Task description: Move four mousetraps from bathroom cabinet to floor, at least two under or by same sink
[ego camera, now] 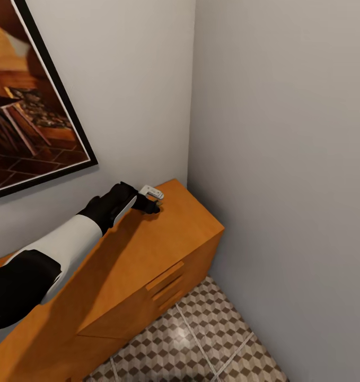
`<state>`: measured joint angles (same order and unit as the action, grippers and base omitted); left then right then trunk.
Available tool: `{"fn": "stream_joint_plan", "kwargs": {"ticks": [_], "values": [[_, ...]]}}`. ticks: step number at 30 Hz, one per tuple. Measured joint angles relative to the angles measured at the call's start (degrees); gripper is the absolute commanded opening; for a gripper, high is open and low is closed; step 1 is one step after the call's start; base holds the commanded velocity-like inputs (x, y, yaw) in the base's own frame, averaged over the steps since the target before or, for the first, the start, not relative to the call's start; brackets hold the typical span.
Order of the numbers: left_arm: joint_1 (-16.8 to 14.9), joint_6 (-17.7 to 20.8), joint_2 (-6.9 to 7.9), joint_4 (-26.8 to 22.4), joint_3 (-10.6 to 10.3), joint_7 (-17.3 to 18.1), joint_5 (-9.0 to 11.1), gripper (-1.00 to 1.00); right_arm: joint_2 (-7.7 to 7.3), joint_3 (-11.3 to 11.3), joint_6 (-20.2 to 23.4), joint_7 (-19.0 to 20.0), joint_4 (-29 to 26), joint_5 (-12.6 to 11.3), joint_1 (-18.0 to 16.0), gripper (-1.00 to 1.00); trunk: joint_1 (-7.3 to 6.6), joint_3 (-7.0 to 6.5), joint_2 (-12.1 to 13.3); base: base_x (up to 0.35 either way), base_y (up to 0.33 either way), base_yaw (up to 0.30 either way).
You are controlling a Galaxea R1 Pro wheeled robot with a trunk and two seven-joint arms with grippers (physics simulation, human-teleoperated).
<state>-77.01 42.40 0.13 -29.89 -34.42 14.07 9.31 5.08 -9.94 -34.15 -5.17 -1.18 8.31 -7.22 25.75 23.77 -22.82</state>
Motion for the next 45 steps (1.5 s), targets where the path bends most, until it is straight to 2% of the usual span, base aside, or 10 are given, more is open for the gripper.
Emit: {"fn": "stream_joint_plan", "kwargs": {"ticks": [13, 20, 45], "values": [[0.00, -0.03, 0.19, 0.03, -0.05, 0.17, 0.08, 1.00, 0.03, 0.05, 0.00, 0.00, 0.00, 0.00, -0.01, -1.00, 0.00, 0.01, 0.00, 0.000, 0.000, 0.000], [0.00, -0.12, 0.36, 0.13, 0.01, 2.35, 0.03, 1.00, 0.07, 0.05, 0.00, -0.02, 0.00, 0.00, 0.03, -1.00, 0.00, 0.01, 0.00, 0.000, 0.000, 0.000], [0.00, -0.12, 0.51, 0.16, 0.07, 2.54, -0.01, 1.00, 0.00, -0.01, 0.00, 0.00, 0.00, 0.00, -0.01, -1.00, 0.00, 0.01, 0.00, 0.000, 0.000, 0.000]]}}
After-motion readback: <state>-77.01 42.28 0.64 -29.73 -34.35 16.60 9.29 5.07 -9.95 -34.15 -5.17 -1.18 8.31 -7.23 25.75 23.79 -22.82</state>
